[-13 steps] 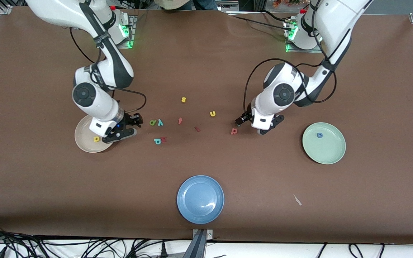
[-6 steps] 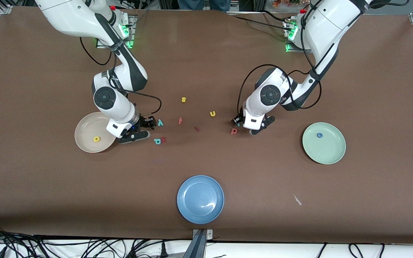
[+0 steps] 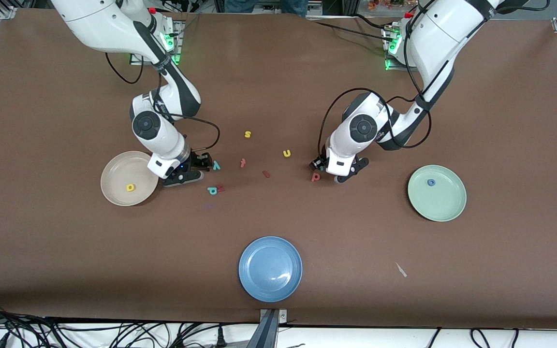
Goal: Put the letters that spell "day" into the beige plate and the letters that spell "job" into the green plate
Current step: 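Grasp the green p with the right gripper while the left grasps cyan i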
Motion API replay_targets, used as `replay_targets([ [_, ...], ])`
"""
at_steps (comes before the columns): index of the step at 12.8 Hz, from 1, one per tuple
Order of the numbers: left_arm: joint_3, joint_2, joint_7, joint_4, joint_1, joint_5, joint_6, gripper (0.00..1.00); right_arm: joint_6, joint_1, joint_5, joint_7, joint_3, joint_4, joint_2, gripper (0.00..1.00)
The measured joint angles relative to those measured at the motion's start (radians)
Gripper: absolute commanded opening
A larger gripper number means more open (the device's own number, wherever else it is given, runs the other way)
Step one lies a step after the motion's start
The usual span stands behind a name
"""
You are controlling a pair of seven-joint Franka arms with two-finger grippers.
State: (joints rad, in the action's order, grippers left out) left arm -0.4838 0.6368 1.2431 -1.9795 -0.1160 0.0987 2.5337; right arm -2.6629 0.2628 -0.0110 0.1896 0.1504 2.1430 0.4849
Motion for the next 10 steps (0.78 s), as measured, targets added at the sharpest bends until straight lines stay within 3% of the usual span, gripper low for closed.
replay_targets([
  [2,0.002,0.008,0.003,0.009,0.000,0.009,0.002,0.58,-0.007,0.007,0.000,0.017,0.005,0.009,0.000,0.76],
  [5,0.010,0.021,0.003,0.021,0.000,0.015,0.002,0.49,-0.017,0.011,0.000,0.023,0.009,0.010,0.000,0.76],
  [8,0.010,0.023,0.003,0.023,0.000,0.018,-0.001,0.28,-0.030,0.011,0.000,0.024,0.009,0.014,0.000,0.75],
  [10,0.010,0.023,0.003,0.024,0.000,0.018,-0.001,0.21,-0.038,0.011,0.004,0.024,0.009,0.014,0.003,0.74],
])
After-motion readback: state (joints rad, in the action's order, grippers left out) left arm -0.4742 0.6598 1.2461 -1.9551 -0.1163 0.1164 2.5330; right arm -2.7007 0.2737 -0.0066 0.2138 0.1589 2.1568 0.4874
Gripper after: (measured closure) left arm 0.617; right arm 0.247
